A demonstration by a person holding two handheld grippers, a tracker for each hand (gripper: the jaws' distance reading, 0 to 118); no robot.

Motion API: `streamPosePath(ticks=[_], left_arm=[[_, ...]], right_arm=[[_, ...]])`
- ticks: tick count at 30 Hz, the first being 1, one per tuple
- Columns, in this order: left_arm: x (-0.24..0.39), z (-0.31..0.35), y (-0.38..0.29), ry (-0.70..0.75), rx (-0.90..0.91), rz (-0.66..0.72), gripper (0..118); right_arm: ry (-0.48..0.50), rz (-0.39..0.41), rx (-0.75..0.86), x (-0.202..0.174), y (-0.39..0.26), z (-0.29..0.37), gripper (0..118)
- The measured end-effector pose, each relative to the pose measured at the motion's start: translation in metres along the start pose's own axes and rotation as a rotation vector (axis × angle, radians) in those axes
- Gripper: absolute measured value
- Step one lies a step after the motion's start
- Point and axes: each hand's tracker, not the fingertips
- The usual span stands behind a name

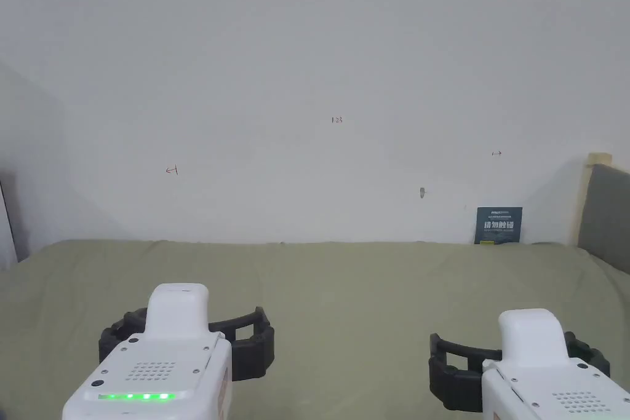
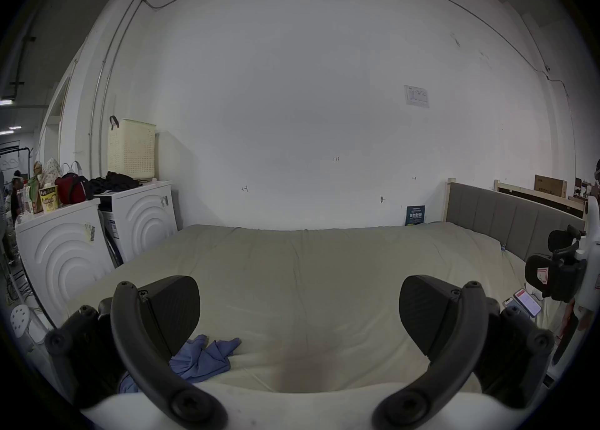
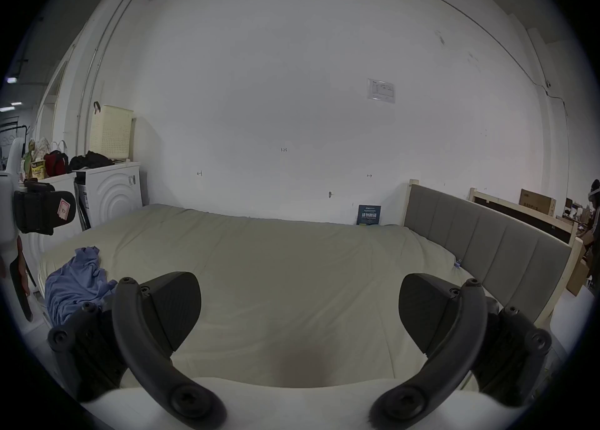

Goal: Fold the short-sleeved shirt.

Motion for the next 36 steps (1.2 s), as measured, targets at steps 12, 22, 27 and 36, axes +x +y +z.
streamPosePath(ticks=[12,22,27,36], left_arm=[[0.0,-0.003,-0.001,0.039,-0.025,-0.018,0],[-0.006,-0.007,-0.001,0.012,-0.049,0.004,0],[-0.009,-0.009,-0.003,0.011,-0.058,0.002,0],[-0.047,-0.004,-0.006,0.092,-0.075,0.022,0]], right_arm=[[-0.046,-0.061,-0.012,0.002,-0.001,-0.003,0],[-0.017,-0.058,-0.022,0.008,0.0,-0.004,0],[-0.001,-0.085,-0.041,0.008,0.001,-0.008,0],[0.07,-0.035,-0.054,-0.03,0.003,-0.024,0]])
